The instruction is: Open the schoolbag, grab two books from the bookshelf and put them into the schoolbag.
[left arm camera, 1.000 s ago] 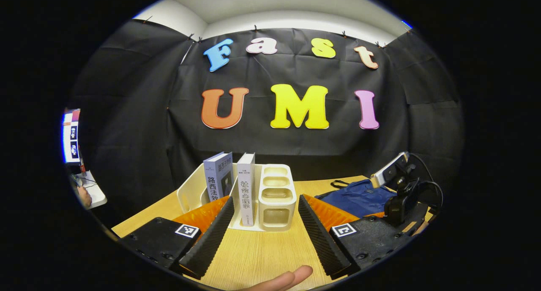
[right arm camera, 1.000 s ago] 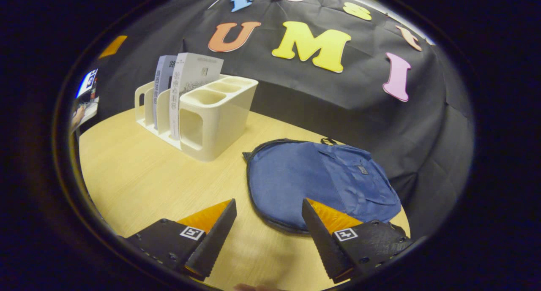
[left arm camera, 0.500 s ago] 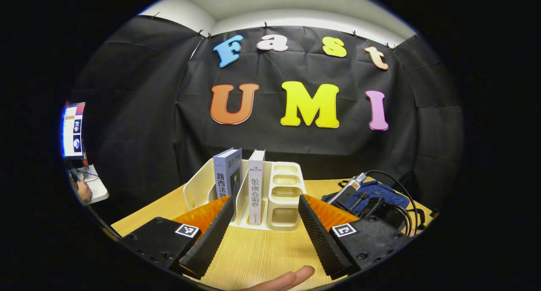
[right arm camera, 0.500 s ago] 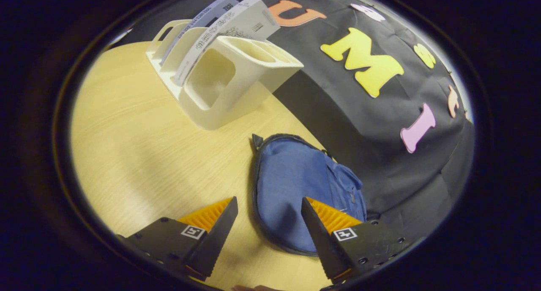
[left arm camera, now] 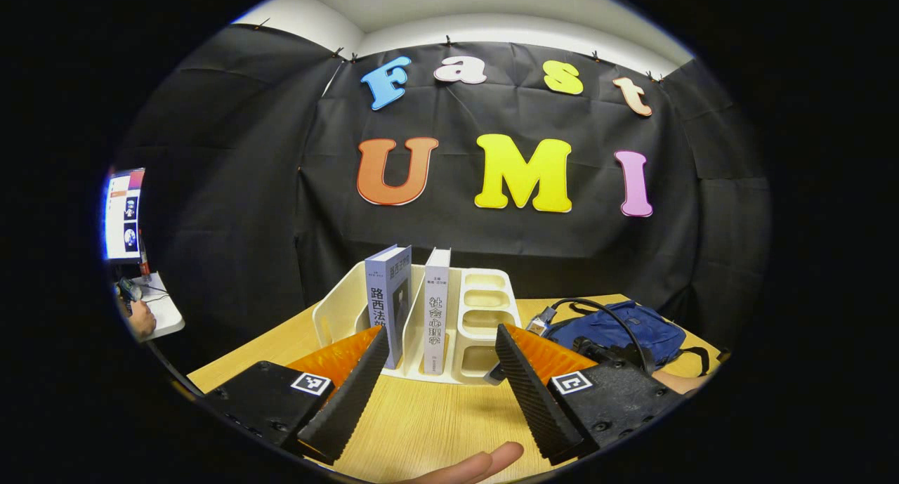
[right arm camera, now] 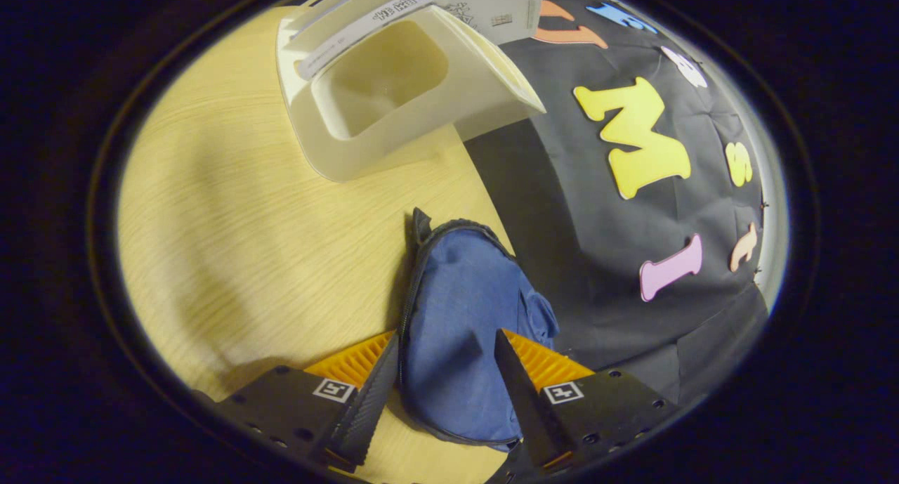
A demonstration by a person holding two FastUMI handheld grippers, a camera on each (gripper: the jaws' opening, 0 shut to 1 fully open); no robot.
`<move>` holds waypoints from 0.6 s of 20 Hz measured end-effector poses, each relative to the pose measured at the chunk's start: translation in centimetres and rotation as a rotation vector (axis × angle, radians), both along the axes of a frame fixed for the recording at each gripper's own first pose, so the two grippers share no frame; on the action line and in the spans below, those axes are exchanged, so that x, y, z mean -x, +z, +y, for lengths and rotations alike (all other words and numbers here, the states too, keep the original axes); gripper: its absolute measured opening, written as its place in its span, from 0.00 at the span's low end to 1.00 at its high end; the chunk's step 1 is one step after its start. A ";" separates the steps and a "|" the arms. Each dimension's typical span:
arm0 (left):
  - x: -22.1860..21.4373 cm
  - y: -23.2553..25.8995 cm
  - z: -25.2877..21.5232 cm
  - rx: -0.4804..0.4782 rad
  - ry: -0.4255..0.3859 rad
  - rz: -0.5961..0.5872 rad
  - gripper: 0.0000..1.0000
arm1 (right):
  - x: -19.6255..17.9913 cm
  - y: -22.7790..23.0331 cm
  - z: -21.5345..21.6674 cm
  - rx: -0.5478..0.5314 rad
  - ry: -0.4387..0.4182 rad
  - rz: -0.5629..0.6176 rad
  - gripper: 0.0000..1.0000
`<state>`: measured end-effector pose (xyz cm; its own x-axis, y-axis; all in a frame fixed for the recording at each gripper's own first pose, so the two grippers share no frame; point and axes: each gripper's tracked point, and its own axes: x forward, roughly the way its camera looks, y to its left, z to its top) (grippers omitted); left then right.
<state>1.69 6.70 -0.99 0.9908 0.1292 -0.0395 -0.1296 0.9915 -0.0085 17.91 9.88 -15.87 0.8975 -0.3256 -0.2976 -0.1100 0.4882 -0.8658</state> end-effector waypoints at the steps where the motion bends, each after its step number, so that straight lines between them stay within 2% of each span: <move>1: 0.0 0.1 0.2 0.000 0.001 -0.001 0.98 | -0.1 0.2 0.1 -0.009 -0.001 -0.008 0.78; 2: 0.0 0.1 0.3 0.002 0.004 -0.003 0.98 | -0.4 0.1 0.0 -0.018 -0.004 -0.002 0.73; 3: 0.0 0.2 0.4 0.004 0.005 -0.004 0.98 | -0.2 0.2 0.0 -0.031 -0.013 0.000 0.80; 5: 0.0 0.2 0.4 0.008 0.002 -0.005 0.98 | 0.3 1.0 -0.2 -0.045 -0.014 -0.004 0.80; 6: 0.0 0.1 0.3 0.008 0.000 -0.005 0.98 | 0.5 1.4 -0.1 -0.055 -0.008 -0.013 0.72; 7: -0.1 0.0 0.2 0.009 -0.004 -0.003 0.98 | 0.6 2.0 0.0 -0.062 -0.004 -0.022 0.72; 8: -0.2 -0.1 0.2 0.014 -0.006 0.002 0.98 | 0.4 2.4 -0.1 -0.071 -0.006 -0.035 0.80; 9: -0.3 -0.4 0.2 0.020 -0.005 0.008 0.98 | 0.2 2.6 -0.4 -0.072 -0.016 -0.042 0.72; 11: -0.3 -0.5 0.3 0.023 -0.004 0.016 0.98 | -0.4 2.6 -0.7 -0.084 -0.033 -0.055 0.76; 12: -0.2 -0.4 0.3 0.021 -0.003 0.012 0.98 | -0.8 2.5 -0.8 -0.081 -0.040 -0.060 0.66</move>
